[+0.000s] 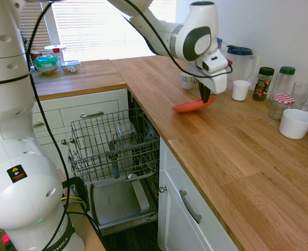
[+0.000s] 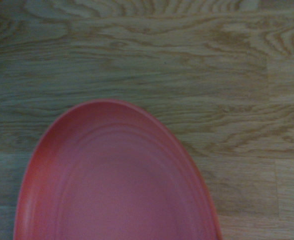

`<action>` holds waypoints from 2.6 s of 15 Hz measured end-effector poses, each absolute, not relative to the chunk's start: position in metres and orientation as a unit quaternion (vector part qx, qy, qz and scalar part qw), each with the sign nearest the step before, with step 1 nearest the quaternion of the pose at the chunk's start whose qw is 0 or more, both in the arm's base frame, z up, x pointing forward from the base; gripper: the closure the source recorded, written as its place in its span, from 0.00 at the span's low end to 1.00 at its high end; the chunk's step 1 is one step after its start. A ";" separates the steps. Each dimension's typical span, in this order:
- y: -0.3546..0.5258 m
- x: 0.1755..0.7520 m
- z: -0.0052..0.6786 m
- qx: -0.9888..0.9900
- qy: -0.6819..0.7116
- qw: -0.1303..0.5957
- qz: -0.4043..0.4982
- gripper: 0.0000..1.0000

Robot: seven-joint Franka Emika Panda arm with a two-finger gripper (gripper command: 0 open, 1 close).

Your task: Put the plate in the dishwasher

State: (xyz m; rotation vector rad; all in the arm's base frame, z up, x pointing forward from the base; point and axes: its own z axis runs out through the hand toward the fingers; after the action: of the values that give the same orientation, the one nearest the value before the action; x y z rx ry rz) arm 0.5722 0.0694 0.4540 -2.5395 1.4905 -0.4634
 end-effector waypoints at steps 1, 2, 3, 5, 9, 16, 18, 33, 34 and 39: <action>0.086 0.562 0.470 -0.856 0.482 0.068 -0.172 1.00; 0.105 0.552 0.485 -0.863 0.464 0.057 -0.191 1.00; 0.127 0.540 0.499 -0.872 0.440 0.043 -0.209 1.00; 0.172 0.512 0.517 -0.891 0.388 0.001 -0.236 1.00; 0.254 0.460 0.514 -0.911 0.286 -0.087 -0.285 1.00; 0.335 0.401 0.494 -0.909 0.142 -0.174 -0.352 1.00; 0.373 0.378 0.480 -0.903 0.074 -0.185 -0.380 1.00; 0.481 0.364 0.318 -0.854 -0.130 -0.286 -0.414 1.00; 0.483 0.363 0.308 -0.850 -0.143 -0.290 -0.415 1.00; 0.490 0.343 0.274 -0.837 -0.174 -0.294 -0.428 1.00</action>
State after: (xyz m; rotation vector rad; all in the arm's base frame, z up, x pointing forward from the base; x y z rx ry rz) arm 0.3428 0.4895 0.2740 -3.2739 -0.6799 -1.6722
